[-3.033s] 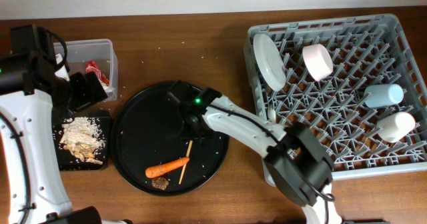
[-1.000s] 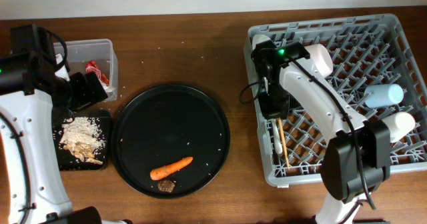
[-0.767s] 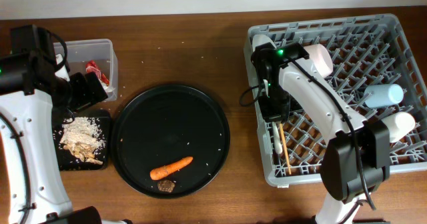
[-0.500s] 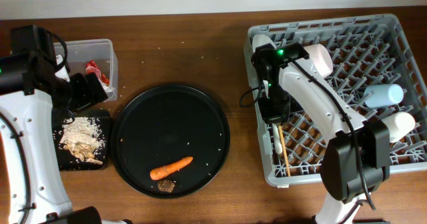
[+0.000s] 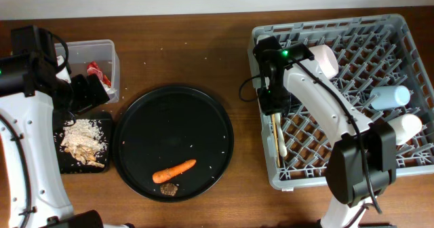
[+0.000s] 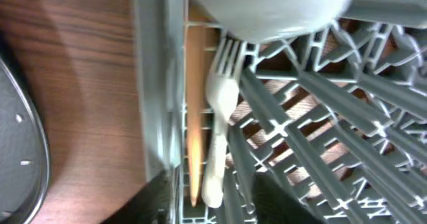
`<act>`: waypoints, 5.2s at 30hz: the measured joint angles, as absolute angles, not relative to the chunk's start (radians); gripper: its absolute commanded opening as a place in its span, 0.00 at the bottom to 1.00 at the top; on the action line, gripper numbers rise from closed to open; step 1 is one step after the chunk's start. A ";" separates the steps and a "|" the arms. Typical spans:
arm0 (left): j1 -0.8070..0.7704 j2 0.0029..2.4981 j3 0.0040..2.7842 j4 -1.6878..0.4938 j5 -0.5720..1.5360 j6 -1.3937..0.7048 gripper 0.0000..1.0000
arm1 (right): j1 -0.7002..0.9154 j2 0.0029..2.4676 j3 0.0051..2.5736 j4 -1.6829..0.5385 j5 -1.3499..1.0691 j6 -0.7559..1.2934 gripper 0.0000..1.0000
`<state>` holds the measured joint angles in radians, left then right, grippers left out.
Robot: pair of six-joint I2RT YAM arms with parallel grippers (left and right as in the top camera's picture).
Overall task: Sort waste into correct bins and load items into the dishwasher rack
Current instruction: 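Lift the right gripper away from the rack toward the back, then grasp the orange carrot on the round tray with the left gripper, then carry the carrot left and drop it onto the small black tray, then move the left gripper back and grasp the brown shell piece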
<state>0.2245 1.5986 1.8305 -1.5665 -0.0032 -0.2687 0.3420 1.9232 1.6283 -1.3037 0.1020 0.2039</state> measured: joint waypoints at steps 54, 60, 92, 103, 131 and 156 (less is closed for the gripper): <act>-0.412 1.599 0.825 -0.825 0.122 -1.616 0.80 | -0.117 1.526 1.698 -1.517 -0.082 0.150 0.99; -0.413 1.599 0.823 -0.812 -0.059 -1.624 0.55 | -0.117 1.526 1.698 -1.518 -0.086 0.150 0.99; 0.250 1.449 1.029 -0.867 -0.296 -1.029 0.22 | -0.117 1.526 1.698 -1.518 -0.089 0.150 0.99; 0.501 1.659 1.029 -0.744 -0.297 -0.961 0.23 | -0.117 1.526 1.698 -1.515 -0.089 0.150 0.99; 0.456 1.591 1.203 -0.891 -0.133 -0.766 0.76 | -0.117 1.526 1.698 -1.514 -0.089 0.150 0.99; -0.178 1.481 0.785 -0.979 0.125 -1.095 0.76 | -0.117 1.526 1.698 -1.518 -0.089 0.146 0.99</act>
